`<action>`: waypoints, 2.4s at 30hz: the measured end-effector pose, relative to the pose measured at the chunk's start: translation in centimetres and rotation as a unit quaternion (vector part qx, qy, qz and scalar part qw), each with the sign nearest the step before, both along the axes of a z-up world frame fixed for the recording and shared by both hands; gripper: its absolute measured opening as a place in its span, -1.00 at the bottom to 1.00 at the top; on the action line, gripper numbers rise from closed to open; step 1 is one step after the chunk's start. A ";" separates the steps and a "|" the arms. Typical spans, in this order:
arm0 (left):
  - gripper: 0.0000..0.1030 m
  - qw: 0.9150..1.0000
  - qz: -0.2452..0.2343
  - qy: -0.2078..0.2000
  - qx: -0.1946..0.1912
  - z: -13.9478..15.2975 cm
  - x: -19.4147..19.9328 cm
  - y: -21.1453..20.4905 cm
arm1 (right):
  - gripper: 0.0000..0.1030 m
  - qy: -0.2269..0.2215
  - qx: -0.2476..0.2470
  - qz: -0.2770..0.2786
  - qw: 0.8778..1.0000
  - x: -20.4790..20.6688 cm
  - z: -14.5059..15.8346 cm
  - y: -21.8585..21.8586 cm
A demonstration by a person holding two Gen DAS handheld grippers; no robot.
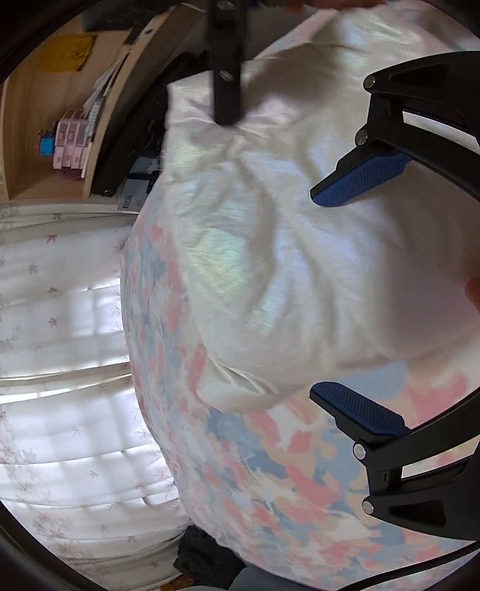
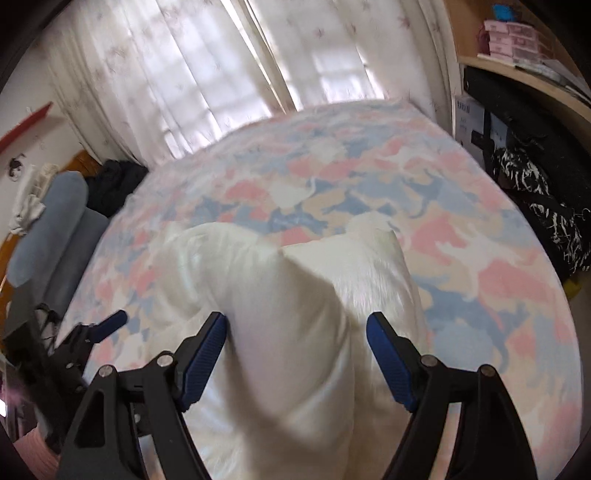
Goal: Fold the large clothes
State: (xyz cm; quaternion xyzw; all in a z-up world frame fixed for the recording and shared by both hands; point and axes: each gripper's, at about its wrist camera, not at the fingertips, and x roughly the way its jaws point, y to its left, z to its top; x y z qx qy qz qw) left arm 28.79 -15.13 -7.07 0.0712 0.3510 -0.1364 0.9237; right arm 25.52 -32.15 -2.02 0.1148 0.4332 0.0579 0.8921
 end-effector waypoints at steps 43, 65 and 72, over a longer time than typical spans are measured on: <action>0.99 0.996 -0.038 0.048 -0.063 -7.7 8.1 -5.5 | -0.03 -0.062 0.146 -0.068 0.985 2.3 -13.2 -6.9; 0.99 0.999 0.006 0.046 -0.001 -3.3 2.6 -3.7 | 0.49 0.037 0.037 -0.075 0.996 0.1 -8.1 -5.8; 0.98 0.997 0.015 0.056 0.044 -1.0 -1.9 -2.0 | 0.74 0.033 0.022 -0.060 0.997 -4.7 -4.1 -5.6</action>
